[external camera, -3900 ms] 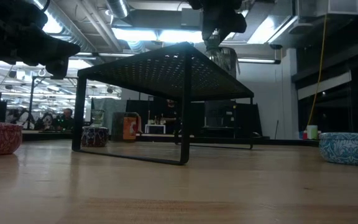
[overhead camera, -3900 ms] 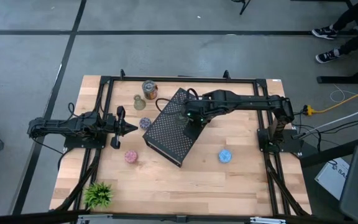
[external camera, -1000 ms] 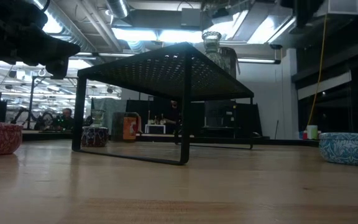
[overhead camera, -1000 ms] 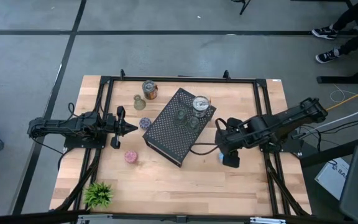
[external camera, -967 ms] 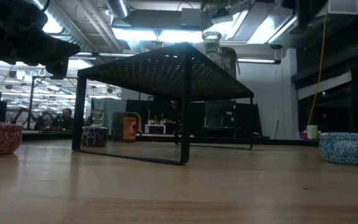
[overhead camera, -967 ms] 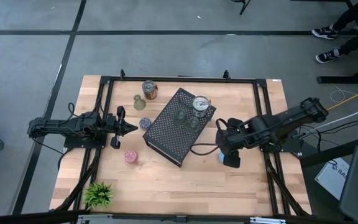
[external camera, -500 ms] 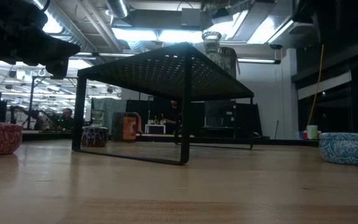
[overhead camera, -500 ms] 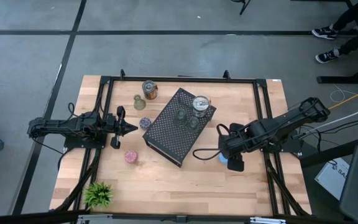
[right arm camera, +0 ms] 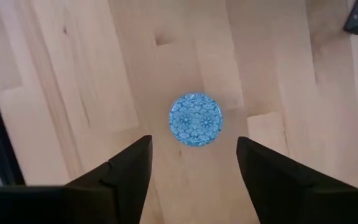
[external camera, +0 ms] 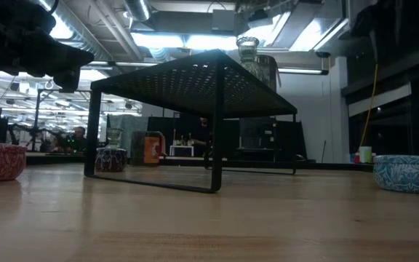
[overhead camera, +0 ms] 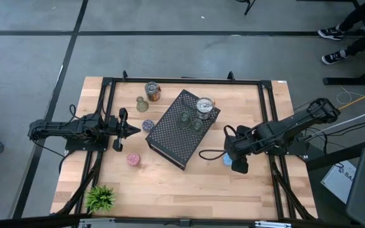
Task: Pick & Place candle stick holders
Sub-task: Put the blue scented candle on the shelf
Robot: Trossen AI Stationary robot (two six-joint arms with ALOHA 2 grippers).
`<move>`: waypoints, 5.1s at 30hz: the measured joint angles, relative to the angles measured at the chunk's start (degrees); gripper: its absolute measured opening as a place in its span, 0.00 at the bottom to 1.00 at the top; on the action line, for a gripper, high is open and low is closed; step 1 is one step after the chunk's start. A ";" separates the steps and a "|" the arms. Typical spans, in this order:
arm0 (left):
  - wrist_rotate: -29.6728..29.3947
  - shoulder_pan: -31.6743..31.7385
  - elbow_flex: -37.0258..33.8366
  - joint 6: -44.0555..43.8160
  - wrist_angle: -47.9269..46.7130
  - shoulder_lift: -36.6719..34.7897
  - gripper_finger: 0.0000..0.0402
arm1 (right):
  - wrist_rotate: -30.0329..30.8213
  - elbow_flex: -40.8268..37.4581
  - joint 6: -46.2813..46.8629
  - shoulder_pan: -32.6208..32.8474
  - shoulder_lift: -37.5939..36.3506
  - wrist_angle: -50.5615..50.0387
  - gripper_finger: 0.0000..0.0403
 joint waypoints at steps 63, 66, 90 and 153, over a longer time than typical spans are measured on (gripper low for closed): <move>0.00 -0.01 0.00 0.00 0.00 -0.01 0.00 | 3.29 -24.78 -8.16 3.05 -2.85 26.80 0.99; 0.00 0.00 0.01 0.00 0.00 0.01 0.00 | 3.42 -27.07 -8.61 2.99 -2.83 29.49 0.99; 0.00 -0.01 0.01 0.00 0.00 0.01 0.00 | 2.88 -36.37 -11.65 2.16 -2.85 40.47 0.99; 0.00 0.00 0.01 0.00 0.00 0.00 0.00 | 4.08 -17.32 -11.02 2.16 -2.70 26.48 0.74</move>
